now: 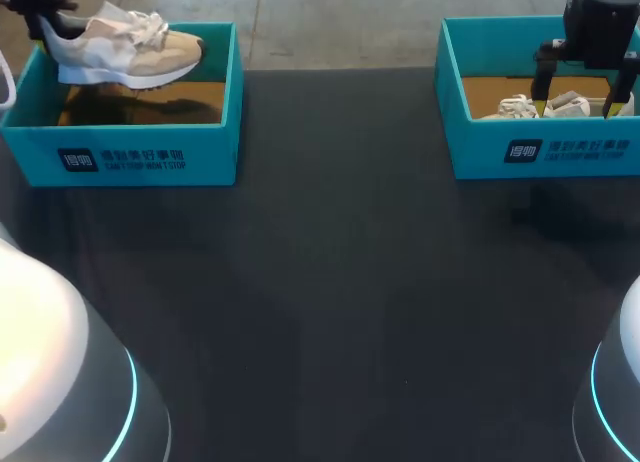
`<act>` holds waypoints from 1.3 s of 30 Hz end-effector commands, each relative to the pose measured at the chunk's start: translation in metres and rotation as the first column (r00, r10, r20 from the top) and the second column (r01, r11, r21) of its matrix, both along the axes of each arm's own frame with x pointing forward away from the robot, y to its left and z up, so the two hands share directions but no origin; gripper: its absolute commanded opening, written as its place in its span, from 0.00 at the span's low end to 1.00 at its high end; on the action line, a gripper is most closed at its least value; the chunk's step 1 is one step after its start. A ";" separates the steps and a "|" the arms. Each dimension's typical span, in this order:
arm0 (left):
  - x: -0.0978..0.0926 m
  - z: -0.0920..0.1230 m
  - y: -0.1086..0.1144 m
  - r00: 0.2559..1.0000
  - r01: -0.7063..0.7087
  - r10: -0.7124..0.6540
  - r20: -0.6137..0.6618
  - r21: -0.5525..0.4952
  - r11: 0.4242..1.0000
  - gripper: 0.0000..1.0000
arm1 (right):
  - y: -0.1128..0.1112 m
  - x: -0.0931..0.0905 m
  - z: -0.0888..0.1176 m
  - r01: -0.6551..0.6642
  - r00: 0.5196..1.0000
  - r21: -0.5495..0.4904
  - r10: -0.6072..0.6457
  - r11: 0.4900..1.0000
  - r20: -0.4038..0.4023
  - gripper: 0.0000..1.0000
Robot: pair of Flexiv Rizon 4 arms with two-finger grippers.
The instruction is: Take the shoe out of the shoebox, open the shoe tongue, remove and reinsert the insole, then place the shoe into the shoebox
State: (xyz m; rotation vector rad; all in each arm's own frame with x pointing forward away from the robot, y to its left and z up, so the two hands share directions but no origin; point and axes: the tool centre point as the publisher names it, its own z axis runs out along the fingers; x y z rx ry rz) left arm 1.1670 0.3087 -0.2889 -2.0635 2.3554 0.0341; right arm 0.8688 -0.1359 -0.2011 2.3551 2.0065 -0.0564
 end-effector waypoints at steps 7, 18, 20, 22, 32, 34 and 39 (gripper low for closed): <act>-0.013 0.014 0.004 0.999 -0.016 0.016 0.043 0.011 1.000 0.00 | -0.001 -0.001 0.000 0.000 1.000 0.001 0.000 1.000 0.003 1.00; -0.034 0.045 -0.012 0.998 0.042 -0.042 0.041 0.011 0.999 0.00 | -0.001 -0.001 0.000 0.000 1.000 0.001 0.000 1.000 0.003 1.00; -0.039 0.052 -0.015 0.998 0.053 -0.054 0.045 0.018 0.998 0.00 | -0.001 -0.001 0.000 0.000 1.000 0.001 0.000 1.000 0.003 1.00; -0.049 0.060 -0.019 0.996 0.067 -0.068 0.050 0.021 0.998 0.00 | -0.001 -0.001 0.000 0.000 1.000 0.001 0.000 1.000 0.003 1.00; -0.091 0.084 -0.036 0.993 0.085 -0.086 0.077 0.017 0.996 0.00 | -0.001 -0.001 0.000 0.000 1.000 0.001 0.000 1.000 0.003 1.00; -0.101 0.087 -0.042 0.994 0.074 -0.075 0.084 0.016 0.997 0.00 | -0.001 -0.001 0.000 0.000 1.000 0.001 0.000 1.000 0.003 1.00; -0.124 0.088 -0.054 0.996 0.024 -0.024 0.090 0.008 1.000 0.00 | -0.001 -0.001 0.000 0.000 1.000 0.001 0.000 1.000 0.003 1.00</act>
